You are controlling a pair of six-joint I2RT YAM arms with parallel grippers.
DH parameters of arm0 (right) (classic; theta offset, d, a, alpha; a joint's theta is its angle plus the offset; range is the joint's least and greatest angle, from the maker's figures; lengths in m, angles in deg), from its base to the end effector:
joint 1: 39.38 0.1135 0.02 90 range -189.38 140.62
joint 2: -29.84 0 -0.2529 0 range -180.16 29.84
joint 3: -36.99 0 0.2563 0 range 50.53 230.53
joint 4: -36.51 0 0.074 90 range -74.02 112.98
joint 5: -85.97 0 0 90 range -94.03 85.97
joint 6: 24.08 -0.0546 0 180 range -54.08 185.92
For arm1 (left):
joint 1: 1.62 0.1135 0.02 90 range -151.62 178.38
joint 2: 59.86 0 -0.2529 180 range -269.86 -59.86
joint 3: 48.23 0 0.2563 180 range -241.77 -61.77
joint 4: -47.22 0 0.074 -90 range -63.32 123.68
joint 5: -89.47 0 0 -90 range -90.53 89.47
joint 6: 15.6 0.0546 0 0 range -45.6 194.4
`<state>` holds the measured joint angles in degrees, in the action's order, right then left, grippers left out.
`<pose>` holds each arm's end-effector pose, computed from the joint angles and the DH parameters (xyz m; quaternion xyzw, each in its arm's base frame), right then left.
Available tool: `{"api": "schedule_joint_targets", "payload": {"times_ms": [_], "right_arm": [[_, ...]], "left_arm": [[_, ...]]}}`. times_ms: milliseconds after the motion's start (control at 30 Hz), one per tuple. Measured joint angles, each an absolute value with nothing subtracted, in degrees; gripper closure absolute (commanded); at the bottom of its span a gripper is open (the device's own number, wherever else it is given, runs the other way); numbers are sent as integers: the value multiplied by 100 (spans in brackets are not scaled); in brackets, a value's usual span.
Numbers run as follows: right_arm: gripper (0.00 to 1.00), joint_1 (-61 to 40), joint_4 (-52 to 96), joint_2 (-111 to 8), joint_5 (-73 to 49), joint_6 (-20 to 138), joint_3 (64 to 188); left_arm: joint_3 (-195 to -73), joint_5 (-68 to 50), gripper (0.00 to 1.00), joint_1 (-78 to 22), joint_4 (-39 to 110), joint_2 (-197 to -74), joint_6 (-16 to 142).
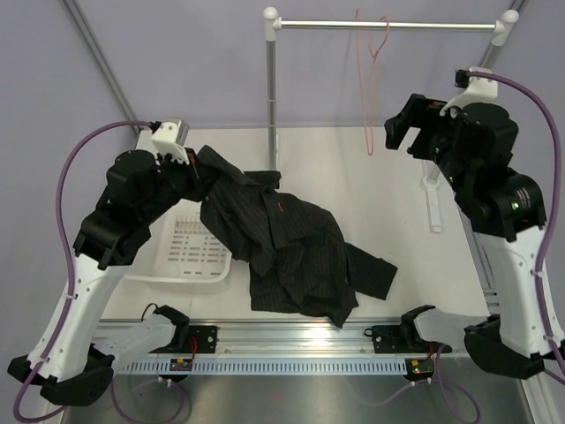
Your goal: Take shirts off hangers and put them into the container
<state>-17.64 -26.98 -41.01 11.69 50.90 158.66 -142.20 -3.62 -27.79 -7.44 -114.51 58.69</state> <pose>0.2121 0.0686 0.5233 0.0400 0.7772 0.0938 0.6210 0.1745 -0.0890 0.4482 0.0887 0.7901 -0.2367 0.5585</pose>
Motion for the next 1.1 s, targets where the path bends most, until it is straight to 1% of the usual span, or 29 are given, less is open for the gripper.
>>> {"api": "schedule_joint_targets", "payload": {"times_ms": [133, 167, 200, 233, 267, 333, 367, 400, 533, 600, 733, 900, 1000, 1100], "right_arm": [[9, -1764, -2829, -3528, 518, 5118, 15866], [17, -1764, -2847, -3414, 225, 5116, 15851], [23, -1762, -2855, -3292, -111, 5120, 15792], [32, -1762, -2840, -3165, -461, 5101, 15668], [60, -1762, -2816, -2995, -863, 5046, 15490], [88, -1744, -2641, -2652, -1554, 4910, 14931], [99, -1738, -2606, -2501, -1882, 4825, 14651], [100, -1733, -2516, -2374, -2236, 4720, 14330], [100, -1633, -2075, -2079, -3453, 4252, 13211], [100, -1294, -1852, -2024, -3849, 4036, 12754], [100, -529, -1614, -2044, -4129, 3837, 12260], [100, -118, -833, -2125, -4398, 3483, 11539], [100, 227, -355, -2450, -4419, 3289, 11263], [100, 693, 187, -3047, -4400, 3109, 11143]], "left_arm": [[-14622, -472, 100, -2779, -729, -11652, 6029], [-14735, -500, 100, -2779, -727, -11674, 6083], [-14871, -531, 100, -2779, -722, -11696, 6140], [-14998, -550, 100, -2779, -687, -11711, 6208], [-15159, -574, 100, -2779, -650, -11722, 6269], [-15575, -620, 100, -2779, -561, -11777, 6394], [-15756, -638, 100, -2779, -510, -11803, 6438], [-16005, -660, 100, -2779, -447, -11860, 6497], [-16963, -767, 100, -2779, -143, -12159, 6667], [-17402, -791, 100, -2779, -45, -12347, 6744], [-17693, -800, 100, -2779, 86, -12522, 6862], [-17739, -800, 100, -2779, 78, -12653, 6984], [-17776, -800, 100, -2779, 67, -12699, 7043], [-17937, -800, 100, -2779, 23, -12701, 7106]]}}
